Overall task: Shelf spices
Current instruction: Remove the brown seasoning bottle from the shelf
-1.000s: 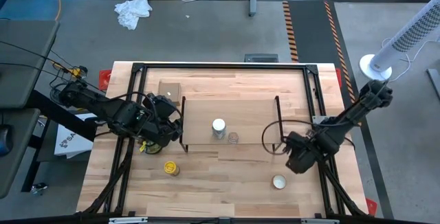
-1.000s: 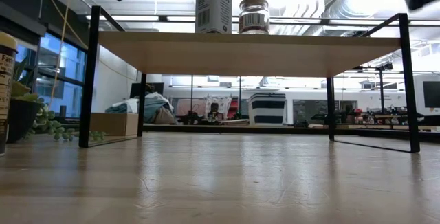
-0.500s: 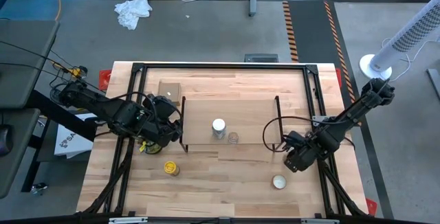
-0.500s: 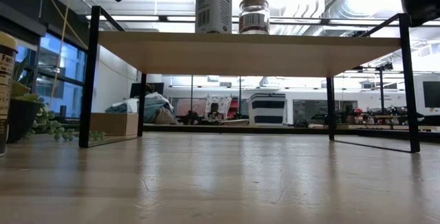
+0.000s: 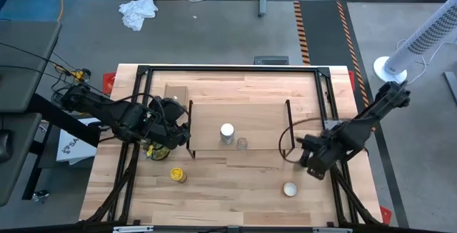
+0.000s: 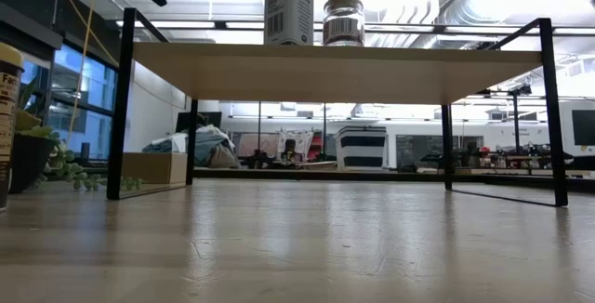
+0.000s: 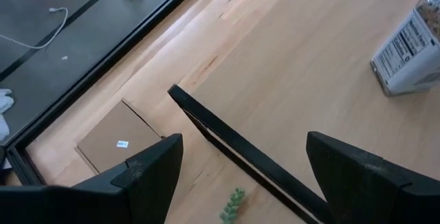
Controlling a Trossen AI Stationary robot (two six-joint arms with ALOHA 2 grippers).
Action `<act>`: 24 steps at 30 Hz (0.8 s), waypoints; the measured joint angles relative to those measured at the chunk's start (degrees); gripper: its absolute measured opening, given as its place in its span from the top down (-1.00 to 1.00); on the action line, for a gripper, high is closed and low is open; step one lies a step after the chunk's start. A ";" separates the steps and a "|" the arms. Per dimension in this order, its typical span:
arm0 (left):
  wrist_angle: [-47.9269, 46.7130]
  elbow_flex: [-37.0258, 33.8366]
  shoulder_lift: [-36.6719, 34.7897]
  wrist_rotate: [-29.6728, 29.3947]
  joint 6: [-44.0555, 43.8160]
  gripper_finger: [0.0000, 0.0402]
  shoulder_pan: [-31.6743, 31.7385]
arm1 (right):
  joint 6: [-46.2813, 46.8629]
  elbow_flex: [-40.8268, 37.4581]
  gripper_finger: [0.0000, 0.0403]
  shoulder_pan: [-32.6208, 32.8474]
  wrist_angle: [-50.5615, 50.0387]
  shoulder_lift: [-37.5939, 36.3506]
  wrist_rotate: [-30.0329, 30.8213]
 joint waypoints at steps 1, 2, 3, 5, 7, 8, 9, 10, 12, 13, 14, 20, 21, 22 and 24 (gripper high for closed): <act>0.01 0.00 0.00 0.21 0.38 -0.52 0.00 | -0.19 2.77 -0.39 -0.53 -1.87 -0.02 1.94; 0.01 0.00 0.00 0.40 0.50 -0.52 0.00 | -0.48 5.49 -0.39 -1.30 -2.86 -0.02 4.08; 0.00 0.00 0.00 0.61 0.50 -0.52 0.00 | -0.69 8.32 -0.39 -2.26 -2.92 -0.01 6.36; 0.02 0.00 0.00 0.70 0.52 -0.52 -0.02 | -2.96 12.89 -0.39 -4.70 -1.95 0.53 11.17; 0.00 0.00 0.00 0.72 0.64 -0.52 -0.02 | -8.68 16.46 -0.39 -7.88 -1.61 2.64 14.15; 0.01 0.00 0.00 0.72 0.95 -0.52 -0.02 | -12.63 17.84 -0.39 -9.91 -1.64 4.44 14.74; 0.01 0.00 0.00 0.73 1.33 -0.52 -0.02 | -16.75 18.86 -0.39 -11.72 -1.32 6.35 14.87; 0.00 0.00 0.00 0.84 1.83 -0.52 -0.02 | -20.78 19.54 -0.39 -13.42 -0.11 8.45 14.79; 0.00 0.00 0.00 1.47 2.47 -0.52 -0.02 | -28.30 20.48 -0.39 -16.25 4.70 12.66 13.95; 0.00 0.00 0.00 1.98 2.61 -0.52 -0.02 | -31.74 20.93 -0.39 -17.36 7.70 14.56 13.44; 0.00 0.00 0.00 2.57 2.66 -0.52 -0.02 | -34.49 21.64 -0.39 -18.23 10.42 16.48 13.45; -0.02 0.00 0.00 4.70 3.24 -0.52 -0.09 | -40.25 26.10 -0.39 -21.73 18.97 24.56 13.51; -0.02 0.00 0.00 4.77 3.60 -0.52 -0.09 | -40.28 26.48 -0.39 -21.95 20.17 25.14 13.49; 0.00 0.00 0.00 4.77 3.89 -0.52 -0.09 | -40.51 26.65 -0.39 -22.19 21.31 25.54 13.43; 0.00 0.00 0.00 4.77 4.47 -0.52 -0.09 | -40.17 26.67 -0.39 -22.32 24.37 26.29 12.60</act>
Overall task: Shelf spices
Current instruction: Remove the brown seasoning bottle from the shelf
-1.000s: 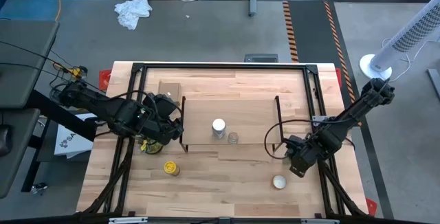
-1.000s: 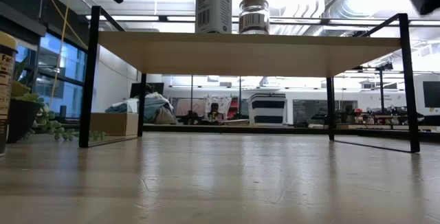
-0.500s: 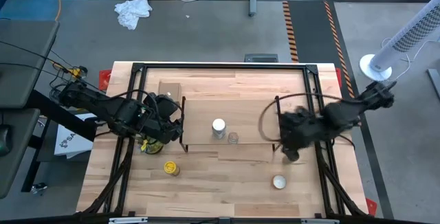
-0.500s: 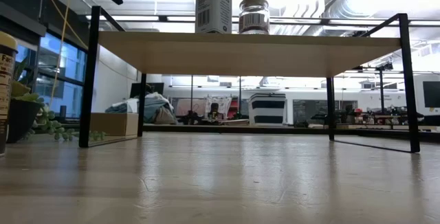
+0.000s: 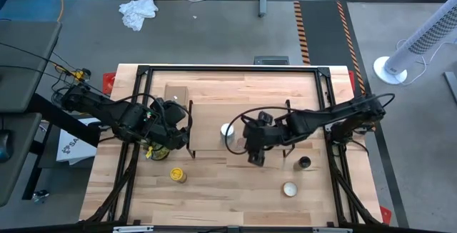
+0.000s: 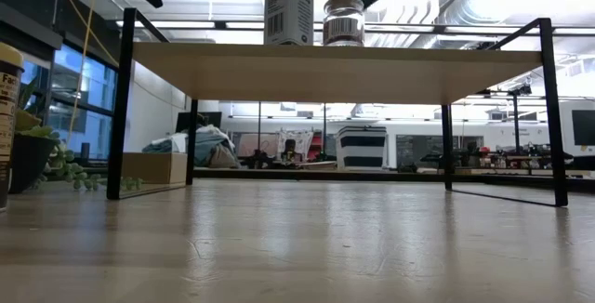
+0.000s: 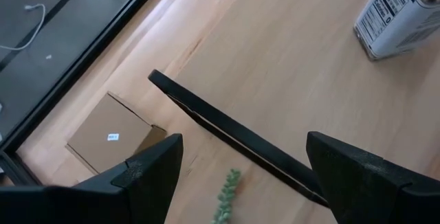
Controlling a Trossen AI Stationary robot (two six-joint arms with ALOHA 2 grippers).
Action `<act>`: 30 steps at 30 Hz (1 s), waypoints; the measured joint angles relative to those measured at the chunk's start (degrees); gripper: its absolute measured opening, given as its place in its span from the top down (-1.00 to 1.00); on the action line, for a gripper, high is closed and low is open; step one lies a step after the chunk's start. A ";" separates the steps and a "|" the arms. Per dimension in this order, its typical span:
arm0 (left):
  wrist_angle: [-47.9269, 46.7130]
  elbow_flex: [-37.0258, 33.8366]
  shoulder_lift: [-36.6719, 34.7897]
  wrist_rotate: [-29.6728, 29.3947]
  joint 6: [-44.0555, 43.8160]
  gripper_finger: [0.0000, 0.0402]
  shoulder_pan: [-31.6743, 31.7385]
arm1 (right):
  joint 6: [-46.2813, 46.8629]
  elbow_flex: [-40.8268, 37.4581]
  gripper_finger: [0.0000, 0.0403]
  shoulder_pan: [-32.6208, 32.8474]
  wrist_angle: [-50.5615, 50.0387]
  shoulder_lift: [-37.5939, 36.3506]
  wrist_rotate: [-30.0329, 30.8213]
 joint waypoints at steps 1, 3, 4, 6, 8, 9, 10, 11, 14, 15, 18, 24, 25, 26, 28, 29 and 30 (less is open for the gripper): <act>0.02 0.00 0.00 0.00 0.29 -0.52 0.00 | 0.53 0.00 -0.39 -0.12 1.31 0.40 -0.87; 0.00 0.00 0.00 0.02 0.53 -0.52 0.00 | 1.17 0.00 -0.39 -0.11 2.01 1.31 -1.88; 0.00 0.00 0.00 0.01 0.56 -0.52 0.00 | 1.27 0.00 -0.39 -0.10 1.98 1.72 -1.66; 0.00 0.00 0.00 0.02 0.62 -0.52 0.00 | 1.45 0.00 -0.39 -0.23 1.99 2.74 -0.84; 0.02 0.00 0.00 0.00 1.41 -0.52 0.00 | 2.29 0.00 -0.39 -0.51 2.31 3.87 -0.81; 0.01 0.00 0.00 0.00 2.08 -0.52 0.00 | 2.52 0.00 -0.39 -0.57 2.71 4.42 -0.81; 0.00 0.00 0.00 -0.05 2.53 -0.52 0.00 | 2.54 0.00 -0.39 -0.64 3.10 4.87 -0.81; 0.02 0.00 0.00 -0.11 2.83 -0.52 -0.02 | 2.53 0.00 -0.39 -0.64 3.44 5.36 -0.70; 0.01 0.00 0.00 -0.13 3.14 -0.52 -0.02 | 2.53 0.00 -0.39 -0.75 3.84 6.79 -0.63; 0.02 0.00 0.00 -0.13 3.13 -0.52 -0.02 | 2.53 0.00 -0.39 -0.75 3.84 7.11 -0.63; 0.00 0.00 0.00 -0.21 3.11 -0.52 -0.02 | 2.46 0.00 -0.33 -0.75 3.84 7.51 -0.58; 0.01 0.00 0.00 -1.15 3.13 -0.52 -0.02 | 2.51 -0.02 0.17 -0.88 2.65 5.69 1.60; 0.00 0.00 0.00 -1.22 3.13 -0.52 -0.02 | 2.53 -0.02 0.17 -0.96 2.36 4.80 1.44; 0.00 0.00 0.00 -1.29 3.09 -0.52 -0.02 | 2.55 -0.02 0.17 -0.97 1.71 3.63 0.97; -0.04 0.00 0.00 -1.38 3.02 -0.52 -0.02 | 3.95 -0.02 0.17 -0.60 -0.91 0.91 -0.39; -0.03 0.00 0.00 -1.38 3.04 -0.52 -0.03 | 5.25 -0.02 0.17 -0.09 -2.50 -0.68 -0.71; -0.04 0.00 0.00 -1.38 3.02 -0.52 -0.07 | 7.09 -0.02 0.17 0.69 -4.16 -2.38 -0.87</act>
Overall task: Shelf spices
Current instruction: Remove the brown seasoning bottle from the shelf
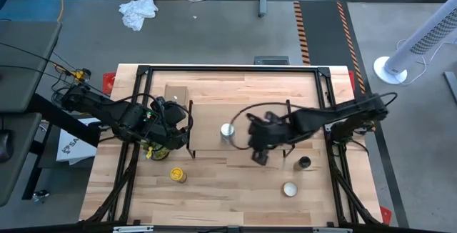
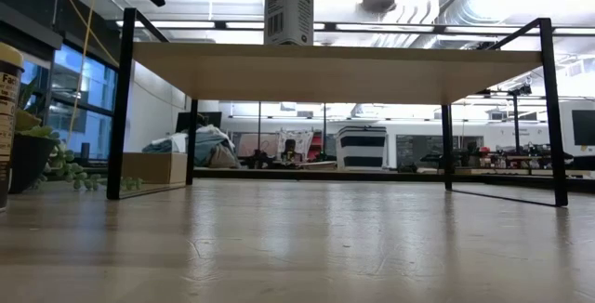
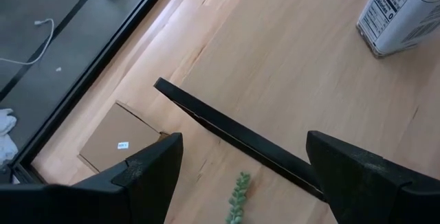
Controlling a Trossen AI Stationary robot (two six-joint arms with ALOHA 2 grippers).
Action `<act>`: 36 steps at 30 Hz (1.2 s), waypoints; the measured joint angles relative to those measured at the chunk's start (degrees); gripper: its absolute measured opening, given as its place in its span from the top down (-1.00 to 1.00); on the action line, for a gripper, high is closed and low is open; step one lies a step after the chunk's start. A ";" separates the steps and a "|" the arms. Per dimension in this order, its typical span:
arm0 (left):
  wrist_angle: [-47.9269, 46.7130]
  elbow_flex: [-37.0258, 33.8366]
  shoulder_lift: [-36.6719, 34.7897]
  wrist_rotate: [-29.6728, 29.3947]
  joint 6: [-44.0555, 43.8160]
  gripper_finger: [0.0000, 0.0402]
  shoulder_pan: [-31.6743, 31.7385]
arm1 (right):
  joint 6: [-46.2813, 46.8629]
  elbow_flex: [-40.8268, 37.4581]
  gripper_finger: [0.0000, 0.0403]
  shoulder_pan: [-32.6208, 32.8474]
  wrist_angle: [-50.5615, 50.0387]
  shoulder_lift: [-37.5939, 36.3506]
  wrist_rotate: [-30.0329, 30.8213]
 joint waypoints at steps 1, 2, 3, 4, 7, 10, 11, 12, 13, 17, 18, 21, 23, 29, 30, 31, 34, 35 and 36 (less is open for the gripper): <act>0.04 0.00 0.00 -0.02 0.00 -0.52 -0.02 | 2.13 0.00 0.17 1.13 -1.66 -1.68 -0.20; 0.02 0.00 0.00 -0.02 0.00 -0.52 -0.02 | 3.81 0.02 0.17 2.56 -3.10 -3.38 -0.40; 0.04 0.00 0.00 -0.06 0.00 -0.52 -0.02 | 5.55 0.02 0.17 4.31 -4.56 -4.82 -0.40; 0.04 0.00 0.00 -0.17 0.00 -0.52 -0.02 | 7.50 0.02 0.17 6.19 -6.09 -5.94 -0.22; 0.03 0.00 0.00 -0.20 -0.01 -0.52 -0.02 | 15.52 0.01 0.17 12.65 -10.73 -7.24 0.23; 0.04 0.00 0.00 -0.20 -0.02 -0.52 0.00 | 24.51 -0.02 0.17 20.09 -14.97 -5.59 0.26; 0.04 0.00 0.00 -0.20 -0.02 -0.52 0.00 | 27.46 -0.02 0.17 22.66 -16.02 -4.49 0.26; 0.04 0.00 0.00 -0.20 0.00 -0.52 0.00 | 30.27 -0.06 0.17 24.97 -17.07 -3.17 0.24; 0.04 0.00 0.00 -0.22 -0.01 -0.52 0.00 | 32.99 -0.23 0.17 27.15 -17.73 -1.76 0.22; 0.04 0.00 0.00 -0.89 -0.02 -0.52 0.02 | 46.25 -5.18 0.17 33.76 -14.90 2.31 -3.16; 0.04 0.00 0.00 -0.98 -0.02 -0.52 0.02 | 50.23 -7.17 0.17 35.04 -13.30 2.89 -4.47; 0.06 0.00 0.00 -0.98 0.02 -0.52 0.09 | 63.32 -13.32 0.17 38.62 -9.52 3.26 -6.52; 0.05 0.00 0.00 -0.97 0.02 -0.52 0.09 | 71.77 -16.84 0.17 40.60 -9.64 2.91 -6.47; 0.06 0.00 0.00 -0.85 0.00 -0.52 0.09 | 84.21 -27.47 0.17 41.70 -4.33 0.75 -6.64; 0.06 0.00 0.00 -0.85 -0.02 -0.52 0.09 | 84.86 -29.01 0.17 41.37 -2.48 0.17 -6.72; 0.06 0.00 0.00 -0.85 -0.04 -0.52 0.09 | 85.37 -30.66 0.17 41.05 -0.51 -0.48 -6.79; 0.06 0.00 0.00 -0.41 -1.20 -0.52 0.09 | 85.49 -34.40 0.17 39.77 4.51 -1.74 -6.88; 0.06 0.00 0.00 -0.06 -1.66 -0.52 0.09 | 85.45 -35.11 0.17 39.41 5.49 -2.04 -6.95; 0.06 0.00 0.00 0.38 -2.12 -0.52 0.09 | 85.34 -35.60 0.15 39.09 6.03 -2.26 -7.07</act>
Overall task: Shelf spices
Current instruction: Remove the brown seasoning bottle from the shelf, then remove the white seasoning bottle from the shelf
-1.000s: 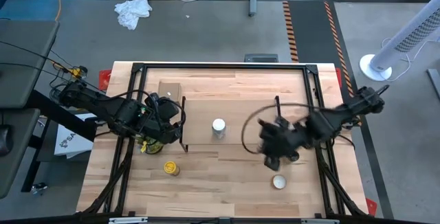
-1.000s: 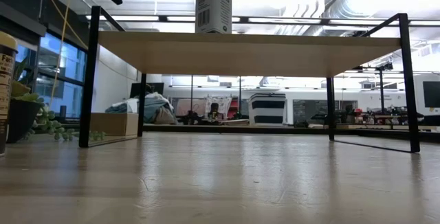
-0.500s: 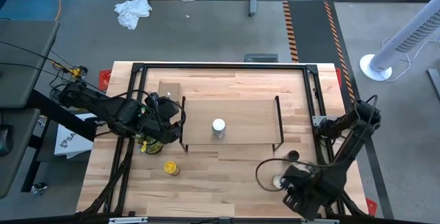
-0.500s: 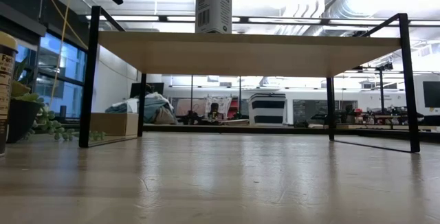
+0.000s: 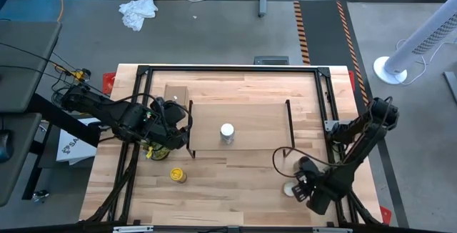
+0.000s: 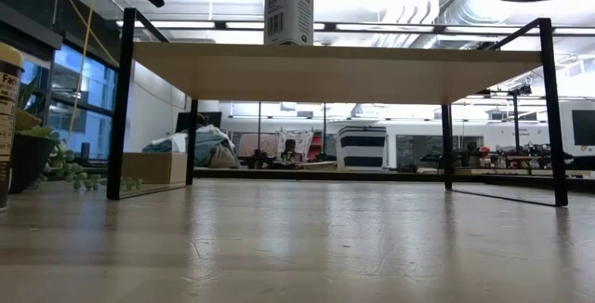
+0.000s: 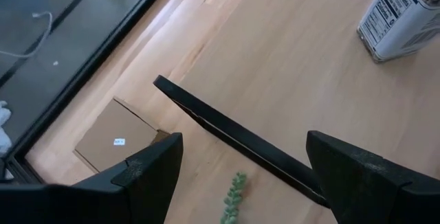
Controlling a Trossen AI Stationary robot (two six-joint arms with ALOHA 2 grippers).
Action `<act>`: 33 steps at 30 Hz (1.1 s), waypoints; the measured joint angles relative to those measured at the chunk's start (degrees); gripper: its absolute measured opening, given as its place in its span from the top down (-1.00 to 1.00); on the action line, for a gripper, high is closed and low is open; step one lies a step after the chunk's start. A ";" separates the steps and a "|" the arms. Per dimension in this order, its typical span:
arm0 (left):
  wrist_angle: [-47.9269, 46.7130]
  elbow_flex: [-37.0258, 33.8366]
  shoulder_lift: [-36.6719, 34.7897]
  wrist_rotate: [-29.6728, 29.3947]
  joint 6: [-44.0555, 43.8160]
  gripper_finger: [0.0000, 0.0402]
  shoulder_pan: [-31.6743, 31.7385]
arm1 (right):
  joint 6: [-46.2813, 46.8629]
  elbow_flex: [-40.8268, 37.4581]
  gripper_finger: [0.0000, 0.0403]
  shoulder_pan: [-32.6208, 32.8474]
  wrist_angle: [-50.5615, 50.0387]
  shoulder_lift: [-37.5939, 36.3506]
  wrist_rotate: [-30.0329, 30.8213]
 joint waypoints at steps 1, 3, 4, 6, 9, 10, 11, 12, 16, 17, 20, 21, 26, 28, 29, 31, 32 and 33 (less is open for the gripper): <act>0.00 0.00 0.00 0.32 -0.36 -0.52 0.00 | -0.15 -0.28 0.10 -0.29 0.33 -0.03 -0.47; 0.00 0.00 0.00 0.68 -0.48 -0.52 0.00 | -0.32 -0.55 -0.05 -0.68 0.40 -0.03 -1.64; 0.00 0.00 0.00 0.71 -0.48 -0.52 0.00 | -0.65 -0.55 -0.14 -0.66 0.25 -0.03 -1.77; 0.00 0.00 0.00 0.71 -0.50 -0.52 0.00 | -1.83 -0.55 -0.29 -0.66 0.27 -0.03 -2.18; 0.00 0.00 0.00 0.73 -0.46 -0.52 0.35 | -3.18 -0.55 -0.43 -0.63 0.24 -0.03 -4.78; 0.00 0.00 0.00 0.72 -0.48 -0.52 0.45 | -3.90 -0.54 -0.46 -0.62 0.24 -0.03 -5.48; 0.00 0.00 0.00 0.70 -0.47 -0.52 0.61 | -4.84 -0.45 -0.47 -0.64 0.13 -0.07 -5.97; 0.00 0.00 0.02 0.69 -0.45 -0.52 0.84 | -6.26 -0.24 -0.48 -0.64 0.11 -0.29 -6.32; -0.01 0.00 0.01 0.67 -0.43 -0.52 1.61 | -13.15 2.21 -0.49 -0.64 -0.59 -2.74 -6.28; 0.00 0.00 0.01 0.67 -0.41 -0.52 1.81 | -14.49 2.91 -0.49 -0.64 -1.55 -3.48 -6.27; -0.02 0.01 0.01 0.72 -0.07 -0.52 2.29 | -17.60 6.41 -0.50 -0.64 -7.24 -6.29 -6.16; -0.02 0.01 0.00 0.79 0.54 -0.52 2.35 | -18.25 7.85 -0.50 -0.70 -9.73 -7.43 -5.47; 0.03 0.40 0.02 1.88 3.62 -0.52 2.82 | -21.81 16.37 -0.50 -4.90 -23.81 -12.79 4.89; 0.52 1.28 0.02 1.95 4.91 -0.52 3.27 | -25.61 19.86 -0.50 -9.12 -27.38 -14.57 10.75; 0.94 1.93 0.02 1.80 5.72 -0.52 3.56 | -28.67 21.49 -0.50 -11.71 -27.68 -15.21 13.75; 2.49 3.30 0.02 1.30 8.04 -0.52 4.18 | -37.98 24.56 -0.50 -18.19 -26.25 -15.77 18.13; 2.92 4.13 0.02 1.06 9.32 -0.52 4.51 | -44.32 25.84 -0.50 -21.82 -24.05 -15.71 19.04; 3.28 4.87 0.02 0.58 10.62 -0.52 4.80 | -51.23 26.97 -0.50 -25.28 -20.93 -15.31 19.18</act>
